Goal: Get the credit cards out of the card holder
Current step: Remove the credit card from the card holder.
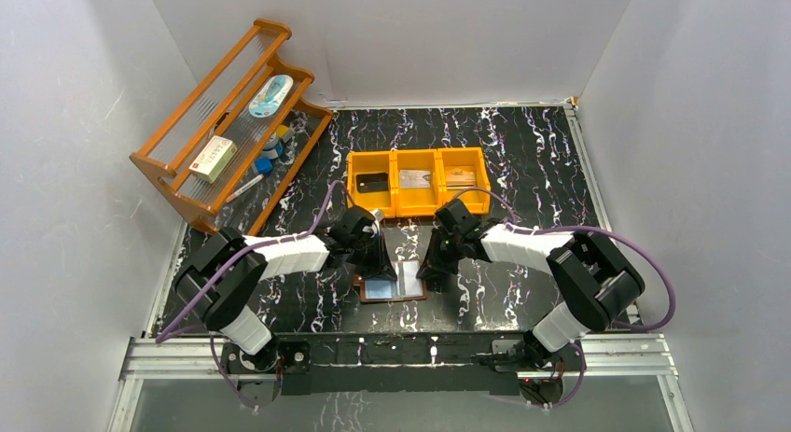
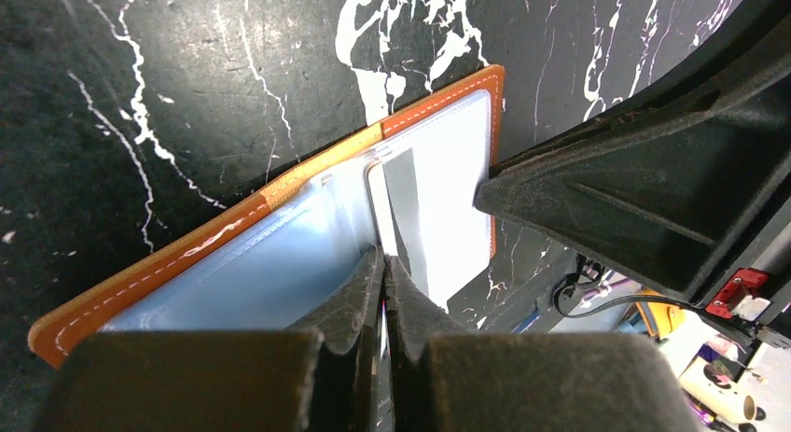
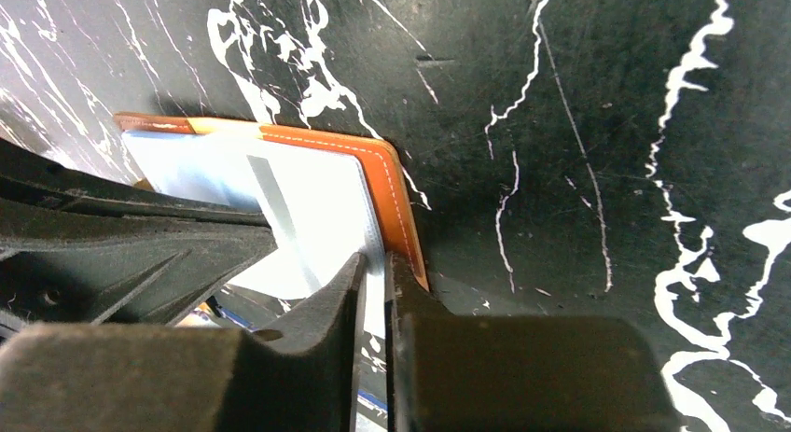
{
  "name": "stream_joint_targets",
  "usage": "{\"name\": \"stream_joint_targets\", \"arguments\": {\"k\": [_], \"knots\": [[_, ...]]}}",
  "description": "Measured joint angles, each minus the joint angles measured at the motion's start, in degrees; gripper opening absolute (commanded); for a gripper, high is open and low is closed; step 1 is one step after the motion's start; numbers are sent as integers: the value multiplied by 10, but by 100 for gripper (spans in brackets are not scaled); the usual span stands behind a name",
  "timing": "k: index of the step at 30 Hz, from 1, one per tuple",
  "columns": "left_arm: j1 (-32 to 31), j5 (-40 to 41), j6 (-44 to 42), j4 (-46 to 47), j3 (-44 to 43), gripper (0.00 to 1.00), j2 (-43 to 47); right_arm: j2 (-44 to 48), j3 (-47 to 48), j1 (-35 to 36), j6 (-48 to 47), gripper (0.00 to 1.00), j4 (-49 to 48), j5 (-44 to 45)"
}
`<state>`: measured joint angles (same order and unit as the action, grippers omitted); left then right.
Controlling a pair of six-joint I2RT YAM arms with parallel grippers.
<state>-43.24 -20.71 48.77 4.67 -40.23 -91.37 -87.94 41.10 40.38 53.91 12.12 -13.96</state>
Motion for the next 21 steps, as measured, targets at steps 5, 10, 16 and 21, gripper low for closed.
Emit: {"name": "stream_joint_targets", "arguments": {"k": [5, 10, 16, 21], "knots": [[-1, 16, -2, -8, 8, 0, 23, -2, -1, 2, -2, 10, -15, -2], [-1, 19, -2, -9, 12, 0, 33, -2, -5, 2, -1, 7, -29, -2], [-1, 20, 1, -12, 12, 17, 29, -4, -8, 2, 0, 3, -38, -7], [-1, 25, 16, -15, 12, 39, 25, -9, -8, 2, 2, 0, -45, -14]]}}
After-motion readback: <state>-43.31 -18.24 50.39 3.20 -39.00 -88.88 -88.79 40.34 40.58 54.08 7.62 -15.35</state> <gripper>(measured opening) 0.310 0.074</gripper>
